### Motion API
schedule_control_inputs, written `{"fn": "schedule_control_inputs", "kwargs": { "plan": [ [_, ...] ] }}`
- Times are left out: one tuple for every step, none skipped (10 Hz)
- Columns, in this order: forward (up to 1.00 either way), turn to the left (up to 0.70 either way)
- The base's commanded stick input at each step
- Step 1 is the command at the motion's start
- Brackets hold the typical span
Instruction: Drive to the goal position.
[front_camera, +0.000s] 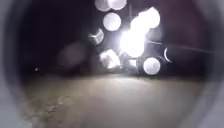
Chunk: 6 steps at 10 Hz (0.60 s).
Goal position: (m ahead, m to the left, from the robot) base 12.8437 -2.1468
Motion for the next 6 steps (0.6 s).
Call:
{"fn": "schedule_control_inputs", "kwargs": {
  "plan": [
    [1.0,-0.09],
    [1.0,0.0],
    [1.0,0.0],
    [1.0,0.0],
    [1.0,0.0],
    [1.0,0.0]
  ]
}}
